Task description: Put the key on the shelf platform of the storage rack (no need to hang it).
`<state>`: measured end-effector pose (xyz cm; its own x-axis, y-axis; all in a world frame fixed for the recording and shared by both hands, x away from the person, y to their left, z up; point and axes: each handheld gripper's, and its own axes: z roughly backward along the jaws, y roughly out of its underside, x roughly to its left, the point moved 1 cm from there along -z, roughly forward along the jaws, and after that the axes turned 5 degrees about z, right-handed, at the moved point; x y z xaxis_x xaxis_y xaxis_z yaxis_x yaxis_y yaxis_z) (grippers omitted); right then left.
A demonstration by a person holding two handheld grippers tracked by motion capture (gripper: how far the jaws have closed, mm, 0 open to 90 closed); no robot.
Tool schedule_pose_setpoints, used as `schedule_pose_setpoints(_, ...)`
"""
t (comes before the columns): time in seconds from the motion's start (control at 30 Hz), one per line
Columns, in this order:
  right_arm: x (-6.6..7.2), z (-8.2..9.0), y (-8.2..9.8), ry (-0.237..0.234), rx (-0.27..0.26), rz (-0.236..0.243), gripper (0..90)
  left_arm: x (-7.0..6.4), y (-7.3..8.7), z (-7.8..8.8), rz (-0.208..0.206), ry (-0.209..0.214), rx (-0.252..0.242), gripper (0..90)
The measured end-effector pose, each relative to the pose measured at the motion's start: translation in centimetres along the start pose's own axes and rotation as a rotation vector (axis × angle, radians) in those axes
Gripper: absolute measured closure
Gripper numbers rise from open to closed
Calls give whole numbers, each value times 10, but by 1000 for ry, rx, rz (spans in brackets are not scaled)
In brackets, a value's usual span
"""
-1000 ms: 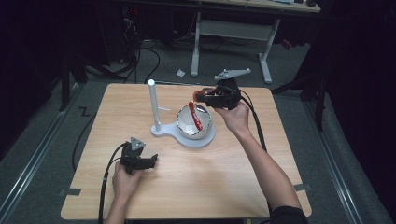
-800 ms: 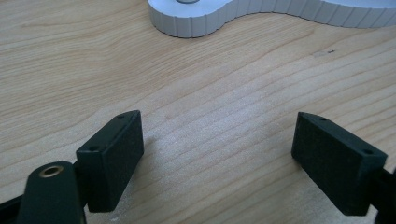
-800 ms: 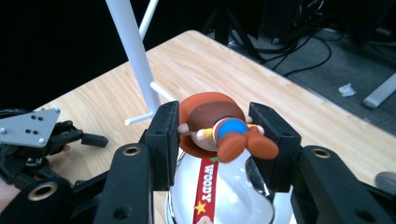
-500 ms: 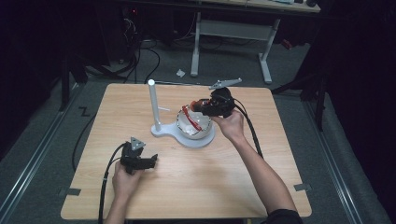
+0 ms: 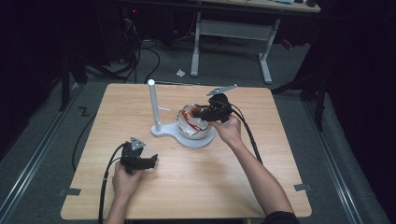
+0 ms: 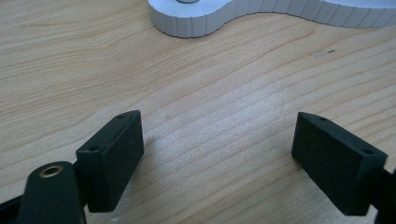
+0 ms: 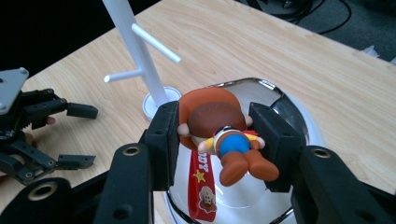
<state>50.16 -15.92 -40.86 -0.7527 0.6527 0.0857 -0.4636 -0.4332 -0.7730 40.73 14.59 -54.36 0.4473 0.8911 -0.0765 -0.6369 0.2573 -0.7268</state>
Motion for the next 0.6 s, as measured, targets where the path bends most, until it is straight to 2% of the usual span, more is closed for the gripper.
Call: schedule_pose_setpoints(0.6,-1,-23,14,30,74,11,552,0,0,0,-1,0,0,170)
